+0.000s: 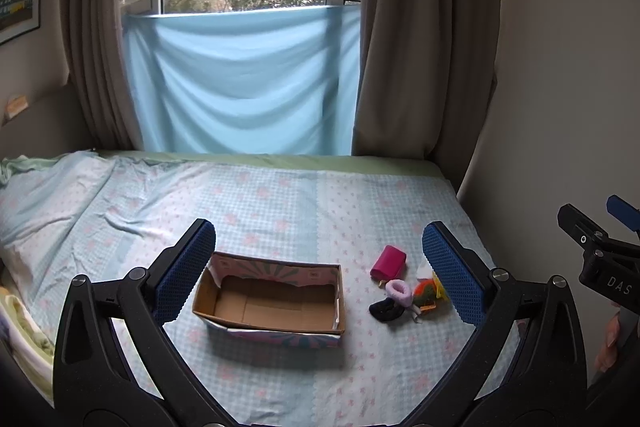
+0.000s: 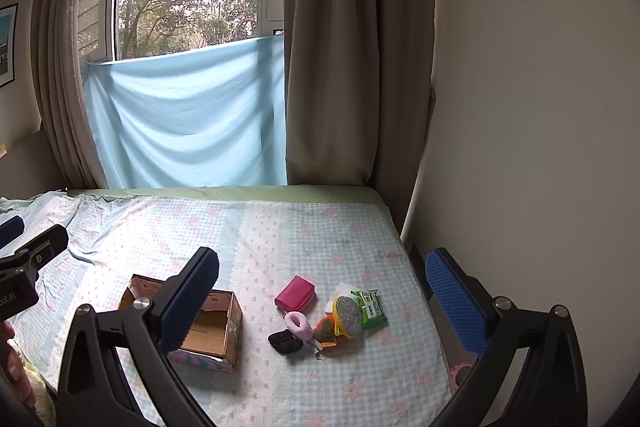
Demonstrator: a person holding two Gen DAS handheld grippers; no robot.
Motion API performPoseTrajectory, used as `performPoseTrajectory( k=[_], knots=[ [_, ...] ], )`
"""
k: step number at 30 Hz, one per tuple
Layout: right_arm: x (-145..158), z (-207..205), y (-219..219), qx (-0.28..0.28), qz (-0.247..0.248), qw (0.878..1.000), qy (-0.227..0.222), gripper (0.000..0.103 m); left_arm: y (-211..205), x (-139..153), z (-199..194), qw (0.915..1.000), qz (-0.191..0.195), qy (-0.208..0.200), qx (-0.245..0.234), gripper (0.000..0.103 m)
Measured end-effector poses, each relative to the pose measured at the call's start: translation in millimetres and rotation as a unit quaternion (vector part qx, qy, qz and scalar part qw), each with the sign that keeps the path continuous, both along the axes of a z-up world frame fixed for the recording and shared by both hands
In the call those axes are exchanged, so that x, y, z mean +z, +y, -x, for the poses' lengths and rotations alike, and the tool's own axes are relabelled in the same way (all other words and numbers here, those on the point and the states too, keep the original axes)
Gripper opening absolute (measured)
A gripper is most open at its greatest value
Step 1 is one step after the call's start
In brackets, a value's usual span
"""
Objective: Organize soft objects
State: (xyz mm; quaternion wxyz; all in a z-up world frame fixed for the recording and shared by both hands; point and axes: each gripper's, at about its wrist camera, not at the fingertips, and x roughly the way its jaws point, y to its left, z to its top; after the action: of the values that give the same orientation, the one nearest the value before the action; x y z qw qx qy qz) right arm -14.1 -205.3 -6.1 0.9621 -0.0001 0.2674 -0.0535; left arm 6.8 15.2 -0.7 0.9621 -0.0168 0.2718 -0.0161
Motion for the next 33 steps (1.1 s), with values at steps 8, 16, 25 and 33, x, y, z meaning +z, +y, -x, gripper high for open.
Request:
performPoseTrajectory(
  k=[8,16,25,33],
  knots=[
    [0.3,-0.2,-2.3,0.002,-0.002,1.000,-0.001,0.103,-0.2,0.2,-1.2,1.0000,0.001,0.001,-0.002,0.103],
    [-0.2,0.5,-2.6,0.002,-0.002,1.000,-0.002,0.103,-1.1,-0.4,-1.9,1.0000,0.002,0.003,-0.004,0.103],
    [0.0,0.1,-3.3,0.002,-0.003,1.000,-0.002,0.103,-1.6,-1.6,-2.0,1.0000,0.002,0.003,-0.005,0.103],
    [0.1,0.4,-2.8,0.002,-0.003,1.000,-0.002,0.103,-1.2,-2.6,-2.7,1.0000,0.002,0.005,-0.004,0.103]
  ],
)
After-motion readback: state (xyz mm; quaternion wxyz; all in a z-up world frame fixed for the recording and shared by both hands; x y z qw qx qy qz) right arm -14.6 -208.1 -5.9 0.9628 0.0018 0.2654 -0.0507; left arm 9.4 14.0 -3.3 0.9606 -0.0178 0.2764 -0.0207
